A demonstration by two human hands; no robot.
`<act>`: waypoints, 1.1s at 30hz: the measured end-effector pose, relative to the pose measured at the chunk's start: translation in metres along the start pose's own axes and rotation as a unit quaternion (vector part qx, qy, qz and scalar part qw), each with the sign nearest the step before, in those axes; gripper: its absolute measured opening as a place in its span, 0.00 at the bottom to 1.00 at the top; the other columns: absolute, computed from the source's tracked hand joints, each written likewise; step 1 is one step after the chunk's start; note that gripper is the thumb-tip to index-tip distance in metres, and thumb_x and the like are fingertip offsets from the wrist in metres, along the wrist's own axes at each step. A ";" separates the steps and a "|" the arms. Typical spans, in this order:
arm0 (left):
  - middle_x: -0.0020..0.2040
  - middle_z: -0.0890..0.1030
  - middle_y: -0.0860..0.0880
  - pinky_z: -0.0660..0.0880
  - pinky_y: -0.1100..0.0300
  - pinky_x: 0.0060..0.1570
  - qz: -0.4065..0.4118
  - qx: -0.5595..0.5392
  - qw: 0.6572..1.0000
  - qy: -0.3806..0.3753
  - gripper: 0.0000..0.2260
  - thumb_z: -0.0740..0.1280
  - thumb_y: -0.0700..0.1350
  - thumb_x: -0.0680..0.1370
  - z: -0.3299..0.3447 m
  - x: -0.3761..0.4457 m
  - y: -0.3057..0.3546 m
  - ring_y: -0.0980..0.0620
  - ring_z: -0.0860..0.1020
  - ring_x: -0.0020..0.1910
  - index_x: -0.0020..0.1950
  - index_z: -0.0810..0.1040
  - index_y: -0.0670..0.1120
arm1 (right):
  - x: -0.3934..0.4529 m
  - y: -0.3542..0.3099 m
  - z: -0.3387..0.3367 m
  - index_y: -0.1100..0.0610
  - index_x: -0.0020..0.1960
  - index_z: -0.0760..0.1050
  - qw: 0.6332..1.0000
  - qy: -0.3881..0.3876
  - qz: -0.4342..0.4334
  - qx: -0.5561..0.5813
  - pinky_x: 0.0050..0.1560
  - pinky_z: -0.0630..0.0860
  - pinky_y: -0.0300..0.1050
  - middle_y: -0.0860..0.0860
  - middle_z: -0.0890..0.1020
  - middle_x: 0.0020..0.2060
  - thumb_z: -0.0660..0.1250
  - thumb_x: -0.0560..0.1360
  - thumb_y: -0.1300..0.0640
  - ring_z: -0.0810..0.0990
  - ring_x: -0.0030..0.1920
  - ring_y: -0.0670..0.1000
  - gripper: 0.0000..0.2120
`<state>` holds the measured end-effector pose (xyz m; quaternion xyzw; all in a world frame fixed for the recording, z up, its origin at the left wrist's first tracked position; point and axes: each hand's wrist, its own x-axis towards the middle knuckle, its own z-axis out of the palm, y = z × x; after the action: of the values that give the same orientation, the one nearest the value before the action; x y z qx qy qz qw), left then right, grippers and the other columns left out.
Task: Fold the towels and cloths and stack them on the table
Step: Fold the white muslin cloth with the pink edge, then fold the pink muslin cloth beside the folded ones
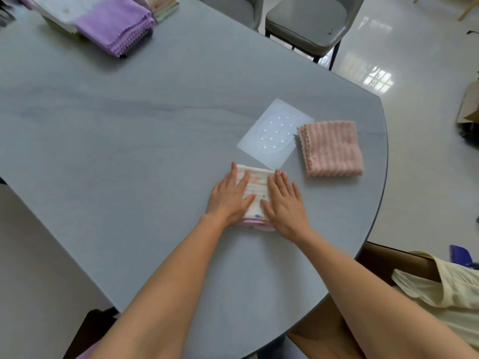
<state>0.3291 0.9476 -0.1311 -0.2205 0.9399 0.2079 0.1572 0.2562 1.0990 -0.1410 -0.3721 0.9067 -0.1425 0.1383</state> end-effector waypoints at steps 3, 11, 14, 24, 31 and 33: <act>0.68 0.70 0.42 0.70 0.50 0.58 -0.132 -0.188 0.964 0.131 0.23 0.60 0.48 0.80 -0.011 -0.009 0.008 0.41 0.72 0.64 0.74 0.62 0.46 | -0.013 -0.005 -0.016 0.60 0.67 0.69 0.965 0.182 0.126 0.142 0.58 0.69 0.50 0.60 0.76 0.58 0.62 0.76 0.55 0.73 0.59 0.59 0.21; 0.55 0.82 0.47 0.72 0.57 0.50 -0.241 -0.304 0.913 0.123 0.13 0.67 0.44 0.75 -0.027 0.006 0.006 0.46 0.78 0.55 0.59 0.75 0.44 | 0.024 -0.012 -0.027 0.58 0.59 0.64 0.806 0.026 0.446 0.388 0.56 0.76 0.53 0.58 0.77 0.54 0.71 0.68 0.59 0.78 0.53 0.60 0.24; 0.53 0.82 0.45 0.75 0.57 0.51 -0.203 -0.360 0.894 0.171 0.12 0.70 0.43 0.74 -0.045 0.026 0.016 0.47 0.81 0.50 0.56 0.77 0.43 | 0.036 -0.010 -0.033 0.56 0.56 0.64 0.772 0.090 0.434 0.456 0.54 0.77 0.54 0.58 0.77 0.51 0.71 0.68 0.60 0.78 0.49 0.58 0.22; 0.67 0.71 0.40 0.67 0.55 0.62 -0.110 -0.268 0.954 0.079 0.25 0.68 0.43 0.76 -0.056 0.064 0.024 0.41 0.71 0.66 0.71 0.66 0.41 | 0.096 0.008 -0.056 0.60 0.75 0.56 0.932 0.132 0.175 0.287 0.67 0.57 0.38 0.59 0.66 0.70 0.63 0.76 0.62 0.65 0.69 0.55 0.30; 0.78 0.54 0.44 0.59 0.48 0.73 -0.033 -0.033 0.994 -0.095 0.32 0.62 0.49 0.79 -0.038 0.016 -0.001 0.45 0.56 0.76 0.79 0.50 0.47 | 0.080 0.011 -0.046 0.57 0.78 0.45 0.986 -0.101 0.096 -0.096 0.75 0.38 0.52 0.54 0.43 0.78 0.46 0.83 0.47 0.36 0.77 0.52 0.28; 0.75 0.64 0.45 0.66 0.50 0.68 -0.074 -0.046 0.995 -0.058 0.25 0.61 0.49 0.80 -0.043 -0.007 -0.014 0.45 0.65 0.72 0.76 0.60 0.47 | 0.075 -0.008 -0.052 0.59 0.77 0.52 0.989 -0.058 0.067 -0.116 0.75 0.40 0.51 0.57 0.50 0.78 0.48 0.83 0.49 0.44 0.77 0.54 0.26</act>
<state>0.3333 0.9189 -0.0954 -0.2841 0.8998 0.2509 0.2160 0.1911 1.0477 -0.1013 -0.3321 0.9303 -0.0047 0.1554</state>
